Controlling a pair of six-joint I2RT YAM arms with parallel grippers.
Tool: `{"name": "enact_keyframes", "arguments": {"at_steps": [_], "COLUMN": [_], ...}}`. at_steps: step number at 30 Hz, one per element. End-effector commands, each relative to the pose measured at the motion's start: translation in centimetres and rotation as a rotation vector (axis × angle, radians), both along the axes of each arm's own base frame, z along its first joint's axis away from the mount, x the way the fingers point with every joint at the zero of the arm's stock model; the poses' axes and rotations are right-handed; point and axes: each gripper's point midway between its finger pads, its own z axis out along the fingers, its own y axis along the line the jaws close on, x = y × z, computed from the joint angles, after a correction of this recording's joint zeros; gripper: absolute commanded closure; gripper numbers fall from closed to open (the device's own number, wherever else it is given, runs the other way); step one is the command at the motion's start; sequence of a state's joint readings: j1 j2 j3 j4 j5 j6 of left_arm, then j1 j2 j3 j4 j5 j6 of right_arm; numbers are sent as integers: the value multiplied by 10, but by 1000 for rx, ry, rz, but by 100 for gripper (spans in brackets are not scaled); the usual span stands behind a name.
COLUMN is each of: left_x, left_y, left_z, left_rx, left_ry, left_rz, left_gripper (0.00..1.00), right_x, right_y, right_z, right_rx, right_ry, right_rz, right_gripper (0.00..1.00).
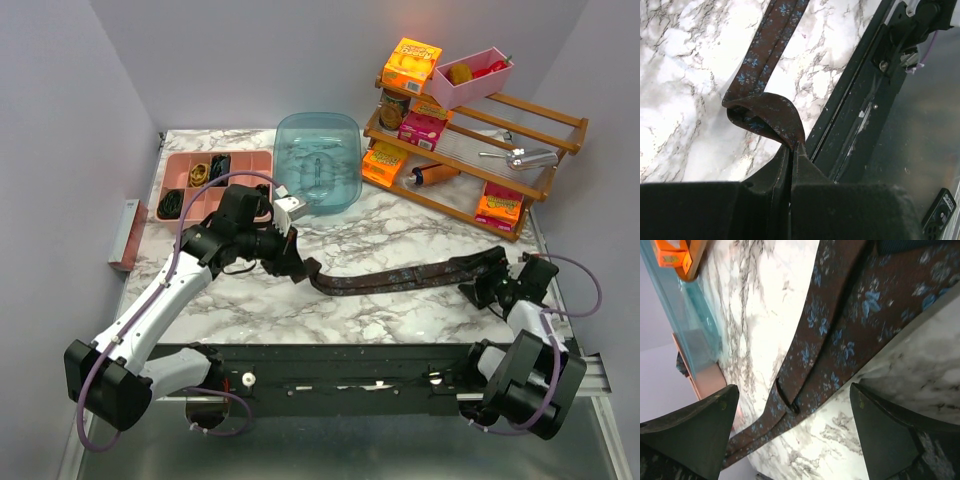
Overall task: Roll the ties
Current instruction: Place the tie at the center of the board.
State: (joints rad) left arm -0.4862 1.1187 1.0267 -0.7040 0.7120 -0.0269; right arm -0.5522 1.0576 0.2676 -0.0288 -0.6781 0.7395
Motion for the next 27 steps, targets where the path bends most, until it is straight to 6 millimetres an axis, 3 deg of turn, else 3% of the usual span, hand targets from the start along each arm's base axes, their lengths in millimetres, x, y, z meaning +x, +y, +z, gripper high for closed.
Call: {"name": "enact_keyframes", "arguments": {"at_steps": [1,9,22,25,27], "left_x": [7,13,9,10,9], "left_y": [5,8,23,33,35], "left_z": [0,-2,-14,-20,-20], "left_rx": [40,64,183,241,247], "left_ry": [-19,-7,97,120,129], "left_rz": [42,91,158,209,221], "left_gripper": [100,100,100,100,100], "right_x": [-18,-18,3,13,18], "right_y": [21,35,37,48,66], "right_z": [7,30,79,86,86], "right_rx": [81,126,-89,-142,-164], "right_ry": [22,-61,-178,-191,-181], "right_rz": [76,168,308,365,444], "right_gripper": [0,0,0,0,0]}}
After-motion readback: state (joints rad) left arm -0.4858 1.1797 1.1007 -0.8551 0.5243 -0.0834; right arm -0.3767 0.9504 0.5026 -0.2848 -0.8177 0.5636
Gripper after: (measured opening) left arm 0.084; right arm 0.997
